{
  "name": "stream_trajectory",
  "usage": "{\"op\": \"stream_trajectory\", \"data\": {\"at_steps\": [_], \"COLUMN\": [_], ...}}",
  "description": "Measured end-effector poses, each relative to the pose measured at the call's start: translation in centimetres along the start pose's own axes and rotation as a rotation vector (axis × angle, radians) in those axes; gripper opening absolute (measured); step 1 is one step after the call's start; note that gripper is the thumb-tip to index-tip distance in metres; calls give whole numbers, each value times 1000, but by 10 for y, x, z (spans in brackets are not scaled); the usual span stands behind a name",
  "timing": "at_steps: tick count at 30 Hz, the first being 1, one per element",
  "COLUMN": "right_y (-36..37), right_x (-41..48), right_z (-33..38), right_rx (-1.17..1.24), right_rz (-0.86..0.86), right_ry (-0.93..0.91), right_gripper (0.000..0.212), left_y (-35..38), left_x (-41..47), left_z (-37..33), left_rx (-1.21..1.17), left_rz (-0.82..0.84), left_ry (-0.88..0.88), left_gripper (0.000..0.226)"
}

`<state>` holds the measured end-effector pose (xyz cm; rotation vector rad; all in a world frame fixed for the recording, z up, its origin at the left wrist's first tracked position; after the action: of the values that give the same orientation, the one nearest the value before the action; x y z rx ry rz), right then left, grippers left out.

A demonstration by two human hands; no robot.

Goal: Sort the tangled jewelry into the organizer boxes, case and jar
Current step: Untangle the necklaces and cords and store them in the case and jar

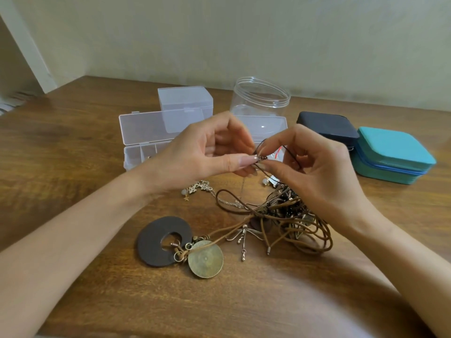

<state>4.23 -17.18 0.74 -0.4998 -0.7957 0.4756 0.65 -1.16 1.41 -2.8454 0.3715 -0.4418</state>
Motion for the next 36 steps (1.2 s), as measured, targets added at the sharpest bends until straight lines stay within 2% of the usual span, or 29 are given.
{"op": "stream_trajectory", "data": {"at_steps": [3, 8, 16, 24, 31, 33, 36], "right_y": [0, 0, -9, -6, 0, 2, 1], "right_x": [0, 0, 3, 2, 2, 2, 2], "right_z": [-1, -2, -5, -3, -1, 1, 3], "right_rx": [-83, -145, -50, 218, 301, 279, 240], "right_rz": [7, -1, 40, 44, -34, -49, -67], "right_ry": [-33, -64, -35, 39, 34, 26, 32], "right_gripper": [17, 15, 10, 8, 9, 9, 7], "left_y": [4, 7, -1, 2, 8, 9, 9], "left_x": [-1, 0, 0, -1, -1, -1, -1], "left_z": [1, 3, 1, 6, 9, 9, 10], "left_rx": [72, 147, 147, 478, 313, 241, 212], "left_rz": [26, 0, -50, -28, 18, 32, 22], "left_ry": [6, 2, 0, -11, -63, -71, -64], "left_gripper": [31, 26, 19, 18, 23, 28, 23]}}
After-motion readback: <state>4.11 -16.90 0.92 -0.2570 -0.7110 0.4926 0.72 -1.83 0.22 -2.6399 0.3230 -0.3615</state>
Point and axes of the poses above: each hand's wrist, its own x-axis towards the middle knuckle, its own y-axis out of the palm, z = x × y, the point moved 4 cm from there along x, towards the middle knuckle, and after that the axes turned 4 degrees about z, right-handed, at the moved point
